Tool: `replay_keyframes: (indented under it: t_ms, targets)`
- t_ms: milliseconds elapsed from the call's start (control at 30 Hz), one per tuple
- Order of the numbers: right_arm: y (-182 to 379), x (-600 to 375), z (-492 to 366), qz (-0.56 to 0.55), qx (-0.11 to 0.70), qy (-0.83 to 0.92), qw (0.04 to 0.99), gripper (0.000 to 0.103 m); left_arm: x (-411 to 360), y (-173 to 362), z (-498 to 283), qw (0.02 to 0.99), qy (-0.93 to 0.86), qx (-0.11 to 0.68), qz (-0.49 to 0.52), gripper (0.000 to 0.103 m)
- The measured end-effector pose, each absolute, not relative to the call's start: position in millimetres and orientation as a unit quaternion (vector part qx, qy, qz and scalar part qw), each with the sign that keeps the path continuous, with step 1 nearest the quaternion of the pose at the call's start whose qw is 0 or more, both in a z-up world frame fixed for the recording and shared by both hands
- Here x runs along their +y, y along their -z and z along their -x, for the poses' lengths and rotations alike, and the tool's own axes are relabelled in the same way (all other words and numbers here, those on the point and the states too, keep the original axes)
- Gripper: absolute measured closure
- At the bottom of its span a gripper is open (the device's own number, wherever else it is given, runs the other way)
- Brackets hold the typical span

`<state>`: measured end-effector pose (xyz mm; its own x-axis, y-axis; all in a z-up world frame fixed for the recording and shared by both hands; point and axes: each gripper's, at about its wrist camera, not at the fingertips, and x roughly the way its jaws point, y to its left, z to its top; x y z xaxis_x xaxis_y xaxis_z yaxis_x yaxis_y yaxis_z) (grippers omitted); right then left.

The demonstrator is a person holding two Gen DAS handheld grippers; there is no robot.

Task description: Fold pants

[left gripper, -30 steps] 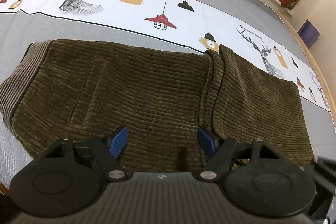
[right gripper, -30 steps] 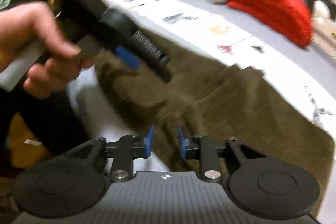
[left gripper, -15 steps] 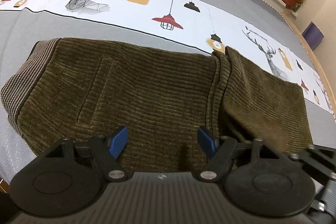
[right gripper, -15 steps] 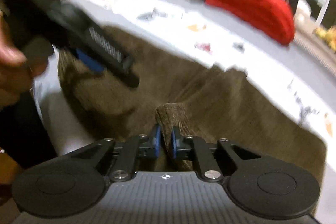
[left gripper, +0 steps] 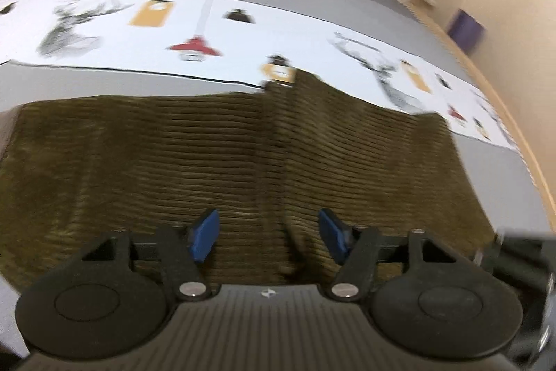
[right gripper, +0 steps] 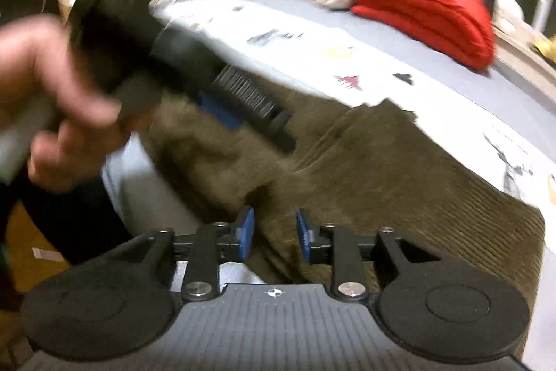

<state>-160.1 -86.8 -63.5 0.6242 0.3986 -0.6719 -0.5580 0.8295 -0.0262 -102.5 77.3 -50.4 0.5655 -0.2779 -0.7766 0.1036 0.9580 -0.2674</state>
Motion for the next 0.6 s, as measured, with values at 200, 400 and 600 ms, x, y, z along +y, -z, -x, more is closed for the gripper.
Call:
replay_keyframes:
  t_ms: [200,400,600]
  targets:
    - [52,-159,152,0.004,0.344,-0.141,0.928,0.06,54,80,100,0.844,0.131,0.52,0.033,0.079]
    - [75,-242,145,-0.075,0.404,0.106,0.906,0.049,53,79,98,0.843,0.123,0.522,0.037,0.076]
    - [95,-289,147,-0.241,0.447,0.134,0.851,0.04,53,76,100,0.847,0.123,0.517,0.025,0.073]
